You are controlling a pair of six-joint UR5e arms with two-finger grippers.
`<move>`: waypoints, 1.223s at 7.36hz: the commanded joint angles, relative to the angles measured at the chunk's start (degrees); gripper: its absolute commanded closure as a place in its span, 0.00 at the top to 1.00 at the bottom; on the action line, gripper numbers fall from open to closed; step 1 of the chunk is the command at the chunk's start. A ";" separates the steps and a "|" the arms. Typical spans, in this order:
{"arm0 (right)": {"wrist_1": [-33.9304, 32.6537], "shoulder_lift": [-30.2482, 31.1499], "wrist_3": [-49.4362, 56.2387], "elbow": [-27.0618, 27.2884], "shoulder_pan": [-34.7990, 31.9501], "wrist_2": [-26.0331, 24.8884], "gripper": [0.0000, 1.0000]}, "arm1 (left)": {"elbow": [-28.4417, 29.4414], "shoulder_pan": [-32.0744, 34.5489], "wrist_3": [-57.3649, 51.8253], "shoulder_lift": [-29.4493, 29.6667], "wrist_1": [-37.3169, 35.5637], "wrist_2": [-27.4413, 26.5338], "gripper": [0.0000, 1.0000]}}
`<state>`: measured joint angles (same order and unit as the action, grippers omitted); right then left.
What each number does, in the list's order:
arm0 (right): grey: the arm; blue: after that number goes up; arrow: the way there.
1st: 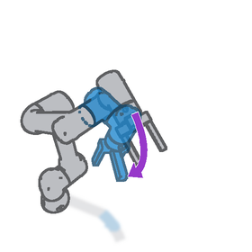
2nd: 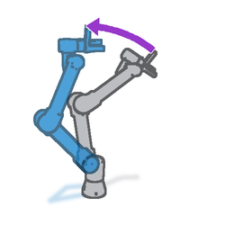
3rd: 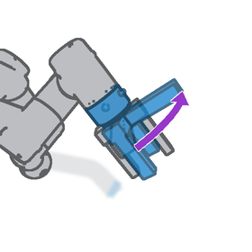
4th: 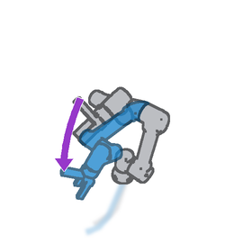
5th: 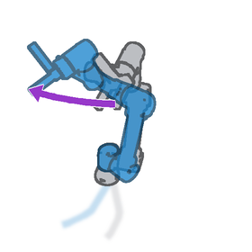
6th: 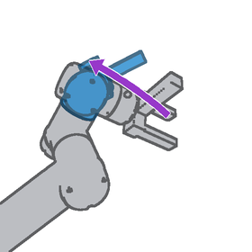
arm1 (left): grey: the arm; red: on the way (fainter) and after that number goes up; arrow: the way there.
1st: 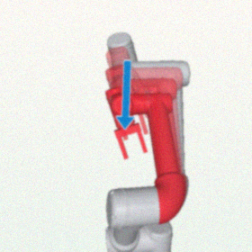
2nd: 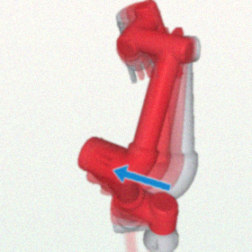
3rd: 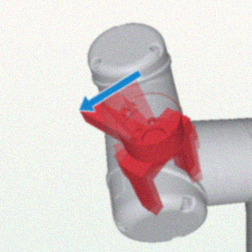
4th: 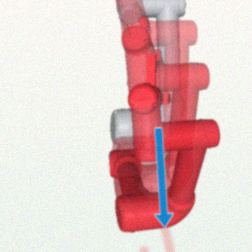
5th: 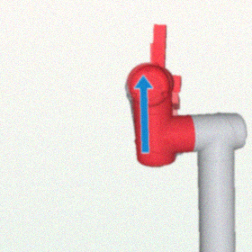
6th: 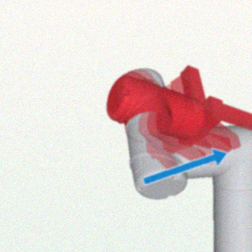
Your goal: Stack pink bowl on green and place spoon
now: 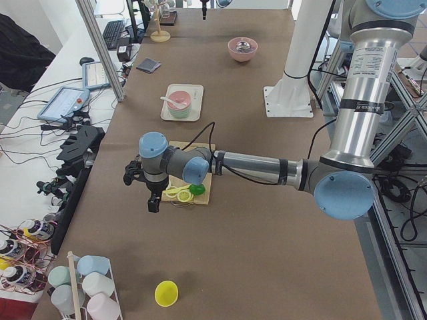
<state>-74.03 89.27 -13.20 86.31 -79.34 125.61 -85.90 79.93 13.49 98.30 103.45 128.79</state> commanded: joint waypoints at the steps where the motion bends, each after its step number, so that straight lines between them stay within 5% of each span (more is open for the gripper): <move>1: -11.40 0.02 0.46 6.88 -2.56 1.12 1.00 | 0.47 0.05 -0.30 -2.91 0.00 -0.12 0.99; 3: -19.56 2.30 13.22 11.16 -5.81 1.21 1.00 | 0.38 0.05 -0.31 -3.72 0.09 0.49 0.99; 7: -19.13 1.96 6.57 11.24 -5.74 5.68 1.00 | 1.26 1.27 -1.18 -4.00 -0.69 1.37 0.99; 9: -19.13 1.87 6.08 11.42 -5.74 5.96 1.00 | -0.92 3.37 -4.94 -3.73 -6.46 8.29 0.99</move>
<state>-93.17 91.23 -6.41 97.68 -85.07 131.22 -85.20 81.85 10.77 94.39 100.92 133.44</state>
